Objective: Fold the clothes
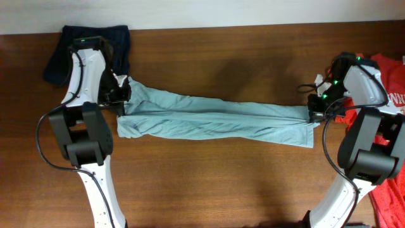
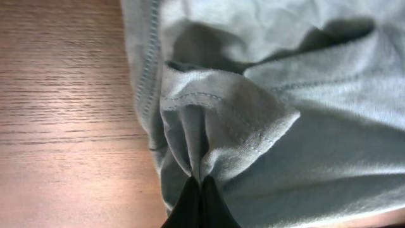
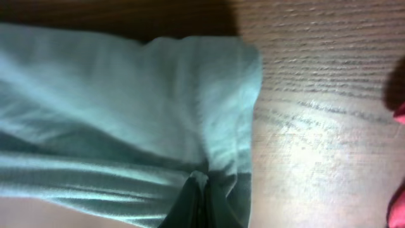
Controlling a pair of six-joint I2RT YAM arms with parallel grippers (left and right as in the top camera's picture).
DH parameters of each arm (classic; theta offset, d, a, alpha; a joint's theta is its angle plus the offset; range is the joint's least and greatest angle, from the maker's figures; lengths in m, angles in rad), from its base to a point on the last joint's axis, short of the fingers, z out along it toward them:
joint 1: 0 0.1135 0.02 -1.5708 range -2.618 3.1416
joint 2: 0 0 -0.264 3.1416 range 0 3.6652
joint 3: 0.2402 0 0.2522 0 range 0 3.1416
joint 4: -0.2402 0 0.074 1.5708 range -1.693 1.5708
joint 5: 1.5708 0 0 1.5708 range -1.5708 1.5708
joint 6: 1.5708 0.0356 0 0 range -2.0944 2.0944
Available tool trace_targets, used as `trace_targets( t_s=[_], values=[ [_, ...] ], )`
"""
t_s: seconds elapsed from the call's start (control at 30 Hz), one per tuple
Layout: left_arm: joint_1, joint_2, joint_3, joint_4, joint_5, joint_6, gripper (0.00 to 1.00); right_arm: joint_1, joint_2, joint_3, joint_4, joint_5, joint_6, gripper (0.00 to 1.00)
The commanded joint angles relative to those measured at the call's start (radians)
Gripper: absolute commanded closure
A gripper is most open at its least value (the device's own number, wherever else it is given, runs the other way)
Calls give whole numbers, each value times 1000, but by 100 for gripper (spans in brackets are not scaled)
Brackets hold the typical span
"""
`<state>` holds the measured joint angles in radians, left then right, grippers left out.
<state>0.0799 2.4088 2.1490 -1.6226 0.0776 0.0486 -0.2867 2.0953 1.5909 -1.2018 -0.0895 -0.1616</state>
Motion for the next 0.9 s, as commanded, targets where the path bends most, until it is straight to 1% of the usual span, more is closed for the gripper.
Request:
trace_targets(
  t_s=[0.0, 0.3, 0.73, 0.87],
  values=[
    [2, -12, -6, 14, -14, 8, 100, -3, -24, -52, 57, 65, 21, 96],
    [-13, 6, -8, 18, -14, 8, 100, -3, -23, -56, 77, 65, 21, 96],
    [-13, 7, -8, -14, -15, 8, 100, -2, -23, -56, 38, 60, 44, 96],
    [-13, 7, -8, -12, -15, 8, 100, -3, -23, -56, 10, 29, 48, 96]
  ],
)
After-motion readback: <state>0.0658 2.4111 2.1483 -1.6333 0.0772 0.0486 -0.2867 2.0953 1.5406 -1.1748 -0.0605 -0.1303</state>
